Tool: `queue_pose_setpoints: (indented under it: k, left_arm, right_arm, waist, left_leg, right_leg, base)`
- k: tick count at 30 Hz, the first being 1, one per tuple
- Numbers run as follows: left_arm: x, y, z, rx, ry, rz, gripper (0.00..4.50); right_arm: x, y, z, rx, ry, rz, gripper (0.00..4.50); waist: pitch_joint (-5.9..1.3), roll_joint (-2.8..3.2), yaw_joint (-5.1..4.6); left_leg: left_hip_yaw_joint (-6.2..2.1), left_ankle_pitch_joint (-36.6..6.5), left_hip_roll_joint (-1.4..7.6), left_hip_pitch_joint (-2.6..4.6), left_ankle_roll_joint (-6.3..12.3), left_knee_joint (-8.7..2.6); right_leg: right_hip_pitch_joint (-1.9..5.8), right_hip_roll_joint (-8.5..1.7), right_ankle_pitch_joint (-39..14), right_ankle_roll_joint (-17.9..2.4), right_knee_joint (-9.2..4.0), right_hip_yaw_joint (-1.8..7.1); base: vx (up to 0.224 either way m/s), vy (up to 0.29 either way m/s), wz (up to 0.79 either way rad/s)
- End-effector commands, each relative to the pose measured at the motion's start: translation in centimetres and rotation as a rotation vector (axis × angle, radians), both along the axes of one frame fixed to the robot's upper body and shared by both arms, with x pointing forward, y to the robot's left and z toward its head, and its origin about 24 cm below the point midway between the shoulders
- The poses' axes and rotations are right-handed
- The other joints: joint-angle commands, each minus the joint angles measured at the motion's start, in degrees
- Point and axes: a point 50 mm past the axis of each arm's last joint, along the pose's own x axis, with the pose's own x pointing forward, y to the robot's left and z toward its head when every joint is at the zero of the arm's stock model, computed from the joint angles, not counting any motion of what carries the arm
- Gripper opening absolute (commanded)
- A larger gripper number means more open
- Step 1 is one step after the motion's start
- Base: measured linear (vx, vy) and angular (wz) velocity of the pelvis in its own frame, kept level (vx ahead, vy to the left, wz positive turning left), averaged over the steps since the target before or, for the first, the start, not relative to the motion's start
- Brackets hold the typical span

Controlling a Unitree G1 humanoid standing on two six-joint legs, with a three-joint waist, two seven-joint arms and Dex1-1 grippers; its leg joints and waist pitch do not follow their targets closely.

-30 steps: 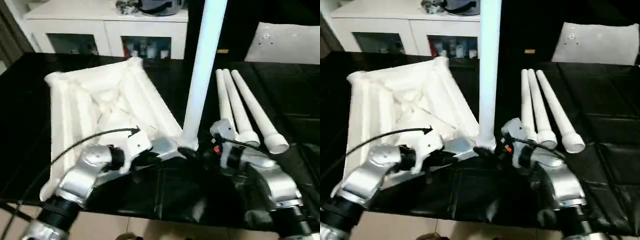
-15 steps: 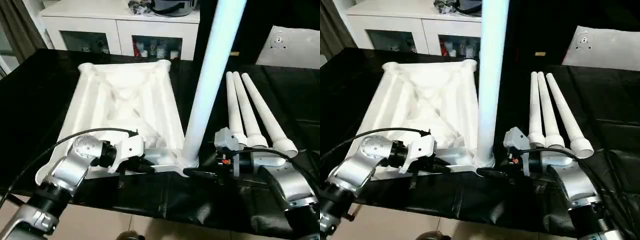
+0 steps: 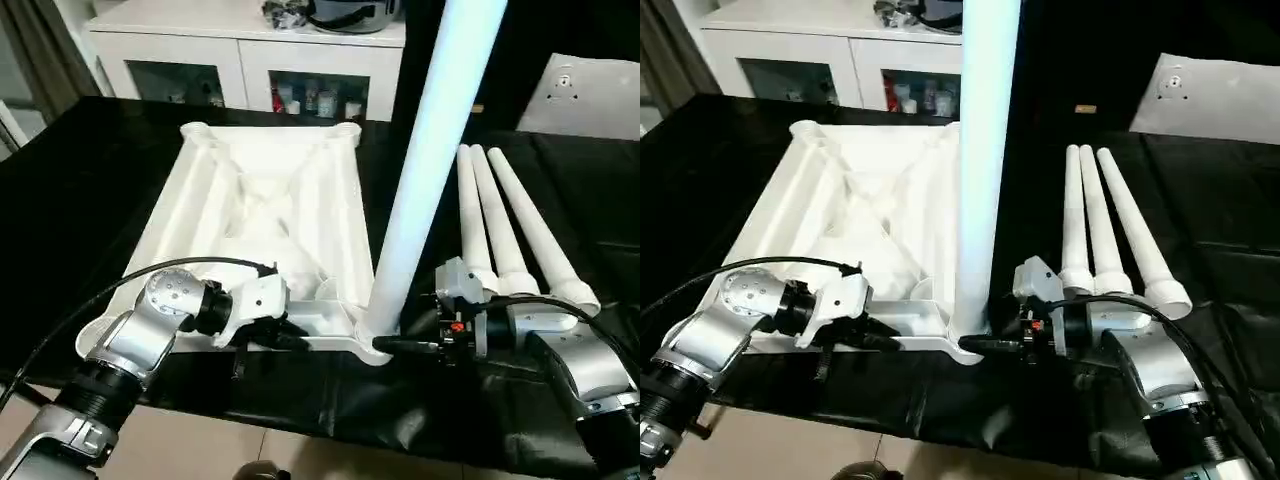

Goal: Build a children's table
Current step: Rotate leg to tighten

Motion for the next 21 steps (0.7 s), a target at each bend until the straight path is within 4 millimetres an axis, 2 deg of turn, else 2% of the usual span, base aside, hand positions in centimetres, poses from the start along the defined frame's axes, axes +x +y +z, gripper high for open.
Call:
queue_pose_setpoints:
  k: [1,2,6,8,9,10,11,12,13,14,15,16,17,18,19,20,21]
  left_arm:
    - [-0.1,-0.2,-0.2,0.024,0.002,-0.032,0.00]
    - [-0.1,-0.2,-0.2,0.024,0.001,-0.031,0.00]
    - [0.1,-0.2,-0.4,0.017,-0.010,0.038,0.00]
    - [0.2,-0.6,-0.3,-0.004,-0.019,0.093,0.00]
    - [0.3,-0.9,-0.3,-0.027,-0.024,0.140,0.00]
    - [0.4,-1.6,0.0,-0.066,-0.029,0.212,0.00]
    - [0.4,-1.7,0.1,-0.072,-0.028,0.219,0.00]
    - [0.4,-2.2,0.3,-0.100,-0.023,0.254,0.00]
    - [0.5,-2.8,0.4,-0.124,-0.018,0.292,0.00]
    - [0.6,-3.4,0.6,-0.150,-0.015,0.334,0.00]
    - [0.7,-4.0,0.7,-0.174,-0.012,0.377,0.00]
    - [0.8,-4.3,0.7,-0.183,-0.014,0.405,0.00]
    - [1.2,-5.2,0.8,-0.214,-0.016,0.474,0.00]
    - [1.3,-5.5,0.9,-0.228,-0.015,0.498,0.00]
    - [1.6,-6.0,0.9,-0.235,-0.027,0.542,0.00]
    - [1.8,-6.4,1.0,-0.243,-0.038,0.575,0.00]
    - [2.2,-7.4,1.4,-0.266,-0.050,0.661,0.00]
  right_arm:
    - [-0.2,0.7,-0.1,0.012,0.015,0.042,2.58]
    - [-0.2,0.8,-0.1,0.014,0.017,0.043,2.48]
    - [-0.8,1.7,-0.7,0.050,0.056,0.026,2.18]
    - [-0.9,2.2,-1.0,0.070,0.066,-0.017,2.14]
    - [-0.8,2.6,-1.2,0.083,0.078,-0.062,2.11]
    - [-0.5,3.5,-1.4,0.104,0.070,-0.148,2.08]
    - [-0.4,3.6,-1.4,0.109,0.071,-0.159,2.07]
    - [-0.2,4.2,-1.5,0.128,0.077,-0.212,2.07]
    - [0.1,4.8,-1.6,0.143,0.084,-0.254,2.06]
    - [0.4,5.5,-1.8,0.151,0.089,-0.305,2.06]
    - [0.7,6.1,-2.1,0.149,0.093,-0.361,2.06]
    - [0.9,6.4,-2.2,0.148,0.096,-0.387,2.06]
    - [1.4,7.2,-2.6,0.146,0.103,-0.458,2.06]
    - [1.6,7.6,-2.7,0.146,0.107,-0.486,2.06]
    - [1.9,8.1,-2.8,0.144,0.108,-0.521,2.05]
    - [2.1,8.4,-2.9,0.140,0.112,-0.553,2.05]
    - [2.8,9.0,-3.2,0.110,0.131,-0.662,2.05]
  waist:
    - [-3.87,-0.78,-0.25]
    - [-3.87,-0.91,-0.23]
    - [-3.85,-0.75,-0.21]
    - [-3.66,-0.76,-0.30]
    - [-3.56,-0.70,-0.42]
    - [-3.05,-0.71,-0.79]
    - [-2.86,-0.63,-0.99]
    - [-2.37,-0.79,-1.61]
    - [-2.36,-0.82,-2.51]
    - [-2.25,-0.85,-2.97]
    - [-2.37,-0.60,-3.81]
    - [-2.43,-0.58,-4.57]
    - [-2.56,-0.31,-4.83]
    - [-2.28,-0.08,-5.78]
    - [-2.12,0.06,-6.52]
    - [-2.06,0.08,-6.97]
    - [-2.12,-0.19,-7.36]
  left_leg:
    - [-2.28,-8.09,5.94,0.82,4.59,-3.90]
    - [-2.25,-8.01,5.91,0.80,4.65,-3.89]
    - [-2.28,-8.00,5.98,0.80,4.62,-3.91]
    - [-2.30,-9.07,5.93,0.94,4.17,-4.01]
    - [-2.39,-9.98,6.13,1.13,3.38,-4.15]
    - [-2.43,-12.41,5.91,1.28,2.65,-4.35]
    - [-2.47,-14.08,5.82,1.64,2.00,-4.40]
    - [-2.55,-17.57,5.46,2.39,0.59,-4.28]
    - [-2.81,-19.69,5.13,2.74,-0.53,-4.03]
    - [-2.95,-20.42,4.96,2.68,-0.57,-4.03]
    - [-3.17,-21.68,5.13,2.73,-0.84,-4.00]
    - [-3.40,-22.58,5.36,2.37,-0.80,-4.20]
    - [-3.48,-23.20,5.54,2.38,-0.92,-4.23]
    - [-3.69,-26.02,5.96,2.70,-1.25,-4.52]
    - [-4.03,-29.21,6.27,2.66,-1.64,-4.85]
    - [-4.15,-30.46,6.47,2.52,-1.82,-5.11]
    - [-4.25,-31.44,6.37,2.52,-2.11,-5.21]
  right_leg:
    - [2.69,-7.26,-18.86,-4.68,-4.39,4.78]
    - [2.71,-7.30,-18.81,-4.67,-4.43,4.81]
    - [2.66,-7.33,-18.59,-4.88,-4.39,4.81]
    - [2.56,-7.28,-20.49,-4.45,-4.67,4.76]
    - [2.55,-7.46,-21.79,-4.36,-4.84,4.83]
    - [2.47,-7.36,-25.73,-3.68,-5.53,4.49]
    - [2.35,-7.41,-28.24,-3.24,-5.93,4.30]
    - [2.15,-7.49,-33.80,-1.88,-6.94,3.78]
    - [2.28,-7.58,-36.87,-0.58,-7.49,3.16]
    - [2.33,-7.44,-37.88,0.20,-7.86,2.73]
    - [2.42,-7.34,-37.71,1.09,-8.07,2.35]
    - [2.77,-7.37,-36.28,1.29,-8.03,2.15]
    - [2.85,-7.40,-35.35,1.09,-7.90,2.09]
    - [2.65,-7.08,-34.31,0.68,-8.10,1.60]
    - [3.10,-7.03,-33.75,1.02,-7.88,1.25]
    - [3.33,-6.95,-33.18,1.14,-7.59,1.28]
    - [3.44,-7.23,-33.54,1.44,-7.37,1.62]
  base:
    - [0.000,0.000,0.00]
    - [0.000,0.000,0.00]
    - [0.000,0.000,0.00]
    - [0.000,0.000,0.00]
    - [0.000,0.000,0.00]
    - [0.000,0.000,0.00]
    - [0.000,0.000,0.00]
    - [0.000,0.000,0.00]
    - [0.000,0.000,0.00]
    - [0.000,0.000,0.00]
    - [0.000,0.000,0.00]
    - [0.000,0.000,0.00]
    - [0.000,0.000,0.00]
    - [0.000,0.000,0.00]
    - [0.000,0.000,0.00]
    - [0.000,0.000,0.00]
    - [0.000,0.000,0.00]
